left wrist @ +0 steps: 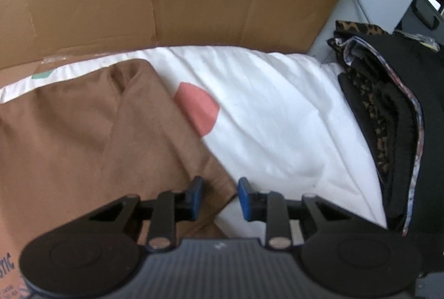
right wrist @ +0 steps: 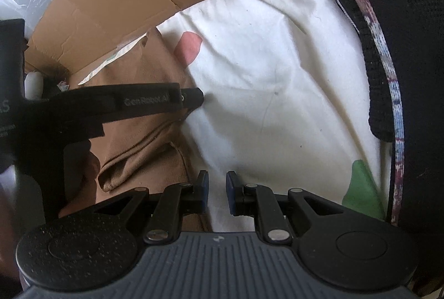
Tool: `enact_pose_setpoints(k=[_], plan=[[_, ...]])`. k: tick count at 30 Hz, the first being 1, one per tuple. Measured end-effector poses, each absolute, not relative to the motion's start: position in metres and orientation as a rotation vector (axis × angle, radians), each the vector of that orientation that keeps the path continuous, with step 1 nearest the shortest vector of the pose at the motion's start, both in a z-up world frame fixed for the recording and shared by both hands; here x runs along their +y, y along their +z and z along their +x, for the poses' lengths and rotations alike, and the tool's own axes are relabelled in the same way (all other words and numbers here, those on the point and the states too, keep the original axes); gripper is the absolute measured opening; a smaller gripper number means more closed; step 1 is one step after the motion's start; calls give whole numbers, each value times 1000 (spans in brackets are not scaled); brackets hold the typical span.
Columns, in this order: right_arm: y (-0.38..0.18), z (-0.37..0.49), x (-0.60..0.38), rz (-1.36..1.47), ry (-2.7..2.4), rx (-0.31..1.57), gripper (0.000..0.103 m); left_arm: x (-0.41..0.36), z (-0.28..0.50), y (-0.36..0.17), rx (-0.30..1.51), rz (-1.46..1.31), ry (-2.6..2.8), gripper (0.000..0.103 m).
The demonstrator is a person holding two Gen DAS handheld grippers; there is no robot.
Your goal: Fold clothes
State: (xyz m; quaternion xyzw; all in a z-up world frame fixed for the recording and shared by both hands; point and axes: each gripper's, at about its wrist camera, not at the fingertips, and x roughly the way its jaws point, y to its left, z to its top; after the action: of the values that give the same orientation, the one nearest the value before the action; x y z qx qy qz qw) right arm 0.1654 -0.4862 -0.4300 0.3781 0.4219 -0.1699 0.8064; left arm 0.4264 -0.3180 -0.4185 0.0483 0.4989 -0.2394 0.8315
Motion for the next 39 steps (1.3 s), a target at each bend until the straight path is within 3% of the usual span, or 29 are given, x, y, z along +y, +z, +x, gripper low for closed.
enact_pose_setpoints(k=[7,10,12,31,39], plan=[[-431,164,-485,815,-366,904,17,-329,420,-423,1045,148,-469,29],[-432,164,-485,821,-369,904,17,-329,418,-426,1029,169,-453,20],[-432,164,-485,823,-371,903,17,-324,421,-423,1037,149,-456,6],[-417,183,-485,834,-357,838,17,-210,432,-355,1009,58,-451,5],[-411,208,-485,786,-353,832,17,-165,452,-350,1010,-9,-399,5]])
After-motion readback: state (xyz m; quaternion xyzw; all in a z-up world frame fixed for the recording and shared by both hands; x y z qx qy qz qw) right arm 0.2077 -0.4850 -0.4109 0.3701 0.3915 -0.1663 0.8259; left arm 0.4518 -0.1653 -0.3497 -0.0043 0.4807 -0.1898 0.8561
